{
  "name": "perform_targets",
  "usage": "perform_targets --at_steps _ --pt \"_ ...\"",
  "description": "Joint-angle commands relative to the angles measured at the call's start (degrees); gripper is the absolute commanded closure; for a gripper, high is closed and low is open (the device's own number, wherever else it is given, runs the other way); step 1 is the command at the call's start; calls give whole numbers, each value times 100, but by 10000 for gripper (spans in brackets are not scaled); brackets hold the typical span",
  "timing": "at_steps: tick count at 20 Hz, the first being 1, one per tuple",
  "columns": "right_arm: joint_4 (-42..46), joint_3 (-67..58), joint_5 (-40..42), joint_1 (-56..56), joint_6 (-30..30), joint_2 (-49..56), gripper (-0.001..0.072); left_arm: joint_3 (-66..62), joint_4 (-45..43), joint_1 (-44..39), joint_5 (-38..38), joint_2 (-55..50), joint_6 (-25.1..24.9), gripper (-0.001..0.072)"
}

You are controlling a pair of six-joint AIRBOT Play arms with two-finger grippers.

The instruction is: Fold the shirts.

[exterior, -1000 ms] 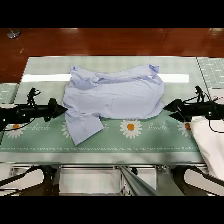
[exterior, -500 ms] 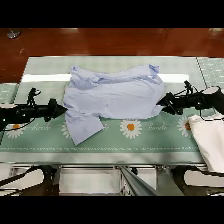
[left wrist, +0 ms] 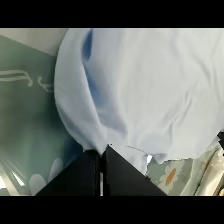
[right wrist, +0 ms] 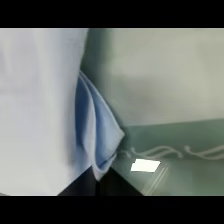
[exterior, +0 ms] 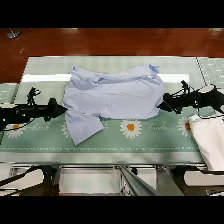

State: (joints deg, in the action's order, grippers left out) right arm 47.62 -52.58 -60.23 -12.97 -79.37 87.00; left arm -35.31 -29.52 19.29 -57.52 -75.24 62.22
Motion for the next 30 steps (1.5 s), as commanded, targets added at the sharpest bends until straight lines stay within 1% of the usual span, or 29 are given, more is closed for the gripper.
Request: perform_targets --at_steps 1,3,4,7,10,11,12,14,16,17,20,23,25,27,30 --pt "197 -466 -437 15 -7 -50 696 -234 33 11 -114 101 -4 680" --pt "417 -1217 -570 15 -33 -382 696 -767 291 11 -221 358 -7 680" --pt "461 -1742 -566 15 -44 -597 696 -1187 610 9 -227 581 -28 680" --pt "529 -3600 -662 15 -98 -1064 696 -2614 1379 9 -164 1152 -573 681" --pt "555 -5180 -903 17 -170 -1517 696 -4175 1276 46 -146 1482 -625 681" --pt "608 -5493 -953 17 -210 -1727 696 -4680 990 85 -146 1565 -595 681" --pt "737 -5700 -973 17 -254 -2017 696 -5139 540 101 -146 1655 -424 681" --pt "1152 -5886 -1043 17 -352 -2677 696 -5834 -531 164 -160 1895 181 681" --pt "1569 -5884 -1156 17 -463 -3377 695 -6295 -1445 188 -164 2221 581 681" --pt "1738 -5884 -1281 17 -520 -3689 696 -6426 -1755 188 -166 2415 673 681" --pt "2079 -5884 -1731 17 -713 -4531 695 -6603 -2387 188 -319 3126 667 681" --pt "2343 -5884 -2164 17 -876 -5132 696 -6614 -3338 149 -625 3910 682 681" --pt "2531 -5884 -2426 17 -955 -5366 695 -6614 -3936 -131 -649 4328 881 681" --pt "2647 -5884 -2732 17 -1045 -5462 695 -6610 -4330 -586 -693 4605 1034 682" --pt "2557 -5853 -3486 15 -1108 -5348 695 -6489 -4975 -1158 -903 4723 1370 681"
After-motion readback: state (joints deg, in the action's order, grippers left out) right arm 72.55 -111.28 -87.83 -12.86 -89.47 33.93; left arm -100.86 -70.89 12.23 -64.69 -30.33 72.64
